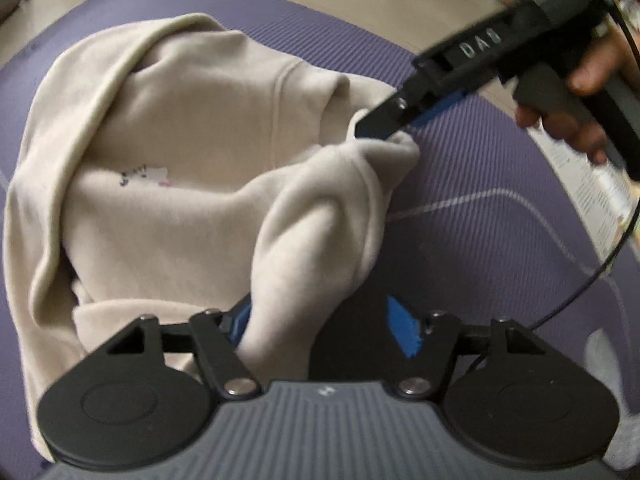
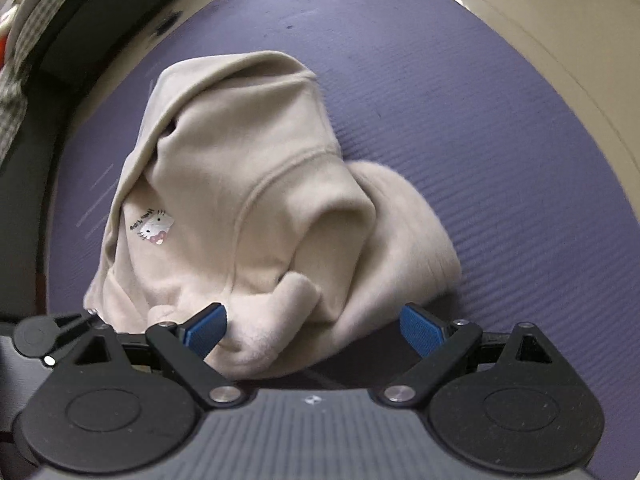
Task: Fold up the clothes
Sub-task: 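Close the right gripper on the sweatshirt while the left gripper grasps another edge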
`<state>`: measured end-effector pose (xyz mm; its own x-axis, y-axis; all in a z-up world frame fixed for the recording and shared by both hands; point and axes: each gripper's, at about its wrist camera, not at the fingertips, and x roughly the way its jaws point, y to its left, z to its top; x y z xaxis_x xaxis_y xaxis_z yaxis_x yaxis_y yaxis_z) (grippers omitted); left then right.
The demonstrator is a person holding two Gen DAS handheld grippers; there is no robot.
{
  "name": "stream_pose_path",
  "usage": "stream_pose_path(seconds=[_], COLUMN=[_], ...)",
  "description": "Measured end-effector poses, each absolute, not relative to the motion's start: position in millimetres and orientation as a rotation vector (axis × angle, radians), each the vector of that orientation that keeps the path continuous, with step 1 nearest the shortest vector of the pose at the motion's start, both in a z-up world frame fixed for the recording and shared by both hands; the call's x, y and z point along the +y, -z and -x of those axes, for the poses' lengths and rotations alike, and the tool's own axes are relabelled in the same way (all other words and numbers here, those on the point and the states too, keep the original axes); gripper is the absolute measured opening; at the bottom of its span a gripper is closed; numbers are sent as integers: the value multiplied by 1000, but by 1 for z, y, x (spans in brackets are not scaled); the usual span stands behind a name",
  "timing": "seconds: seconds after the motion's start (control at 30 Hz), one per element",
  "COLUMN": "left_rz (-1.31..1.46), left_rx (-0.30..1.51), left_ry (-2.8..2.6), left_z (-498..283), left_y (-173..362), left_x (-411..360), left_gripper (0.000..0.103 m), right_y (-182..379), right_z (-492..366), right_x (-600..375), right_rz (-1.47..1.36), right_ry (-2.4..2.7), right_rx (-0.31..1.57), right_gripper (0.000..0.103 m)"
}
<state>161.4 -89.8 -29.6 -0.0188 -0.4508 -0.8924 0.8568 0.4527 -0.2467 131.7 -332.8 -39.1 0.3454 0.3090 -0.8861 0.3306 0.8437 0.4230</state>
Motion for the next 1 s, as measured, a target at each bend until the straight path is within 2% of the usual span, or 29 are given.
stream_pose_path(seconds=[0.3, 0.33, 0.37, 0.4, 0.43, 0.47, 0.6, 0.67, 0.73, 1.0], left_rz=[-510, -502, -491, -480, -470, -471, -463, -438, -426, -478], left_rx=[1142, 1150, 1160, 1178, 1198, 1199, 1132, 1102, 1073, 897], left_ry=[1164, 1166, 1166, 1178, 1192, 1199, 1157, 1115, 1075, 897], left_z=[-139, -142, -145, -151, -159, -167, -199, -217, -235, -303], left_y=[35, 35, 35, 32, 29, 24, -2, -12, -18, -16], left_x=[-111, -111, -111, -110, -109, -106, -93, -92, -97, -163], left_gripper=[79, 79, 79, 79, 78, 77, 79, 81, 85, 88], right_y=[57, 60, 63, 67, 72, 72, 73, 69, 63, 51], right_z=[-125, -126, -127, -128, -128, -126, -120, -116, -114, -113], right_x=[-316, -312, -308, -302, -296, -296, -293, -293, -293, -283], right_rz=[-883, -900, -911, -929, -943, -938, -917, -882, -837, -732], right_ry=[-7, -13, -22, -36, -55, -68, -120, -134, -141, -171], right_rx=[1251, 1248, 1247, 1247, 1245, 1240, 1218, 1213, 1209, 1199], right_gripper=[94, 91, 74, 62, 40, 30, 20, 7, 6, 6])
